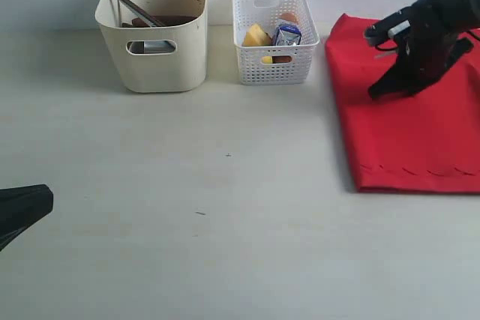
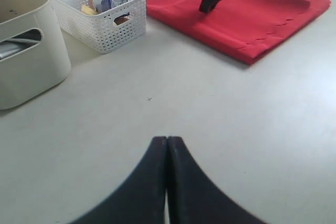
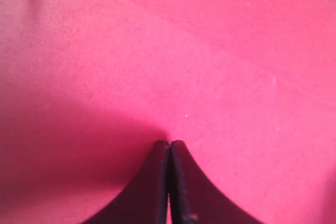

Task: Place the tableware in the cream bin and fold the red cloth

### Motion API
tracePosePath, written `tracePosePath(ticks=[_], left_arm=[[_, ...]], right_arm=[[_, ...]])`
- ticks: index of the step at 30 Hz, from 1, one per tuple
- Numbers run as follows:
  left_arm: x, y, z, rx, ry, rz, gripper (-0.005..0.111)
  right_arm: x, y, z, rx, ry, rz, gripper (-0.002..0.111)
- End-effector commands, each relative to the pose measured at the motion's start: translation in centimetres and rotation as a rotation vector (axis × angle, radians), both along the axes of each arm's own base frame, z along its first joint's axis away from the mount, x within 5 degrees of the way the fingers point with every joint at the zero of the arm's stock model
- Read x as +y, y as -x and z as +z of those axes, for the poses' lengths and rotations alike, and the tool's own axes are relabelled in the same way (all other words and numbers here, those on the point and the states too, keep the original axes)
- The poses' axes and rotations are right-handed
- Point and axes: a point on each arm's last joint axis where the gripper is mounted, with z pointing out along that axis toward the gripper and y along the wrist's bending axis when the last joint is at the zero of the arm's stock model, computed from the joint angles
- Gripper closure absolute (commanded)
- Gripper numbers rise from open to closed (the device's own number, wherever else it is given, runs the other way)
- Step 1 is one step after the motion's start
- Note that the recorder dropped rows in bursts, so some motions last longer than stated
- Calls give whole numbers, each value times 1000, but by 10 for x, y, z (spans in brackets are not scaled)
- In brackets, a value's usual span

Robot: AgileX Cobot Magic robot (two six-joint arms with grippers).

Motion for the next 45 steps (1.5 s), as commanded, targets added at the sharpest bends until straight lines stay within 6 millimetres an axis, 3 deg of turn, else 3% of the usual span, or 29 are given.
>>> tracePosePath(ticks=[1,4,8,16,21,25,30,34,38,41,43,45], left_arm=[[0,0,0,-5,10,-4,107],[0,0,0,-5,10,-4,107],[1,0,0,-3,3,6,107],[2,0,0,-5,-3,10,107],[2,0,0,-5,-3,10,107],[2,0,0,-5,-3,10,107],[3,-1,-1,-4,-15,24,107],[3,-1,-1,-10,-18,22,107],[4,-2,-2,-8,-30,38,107],[9,-5,-4,-1,-67,90,107],[11,-6,-4,3,-65,128,107],[13,-8,-4,-3,-66,149,107]], right_arm=[[14,-15,-29,94,-95,-20,108],[23,-21,-20,101,-140,50,108],[28,-19,-15,118,-69,151,108],[-7,-31,30,-26,-80,-62,108],[-37,-37,9,-32,-131,-220,108],[-34,-40,-13,-35,-141,-168,108],[-26,-48,-9,-96,-164,-121,108],[-26,-49,21,-127,-176,-156,108],[-24,-43,78,-214,-259,-187,108],[-22,-27,120,-331,-353,-190,108],[-22,-10,139,-405,-404,-180,108],[-23,8,145,-453,-442,-180,108]])
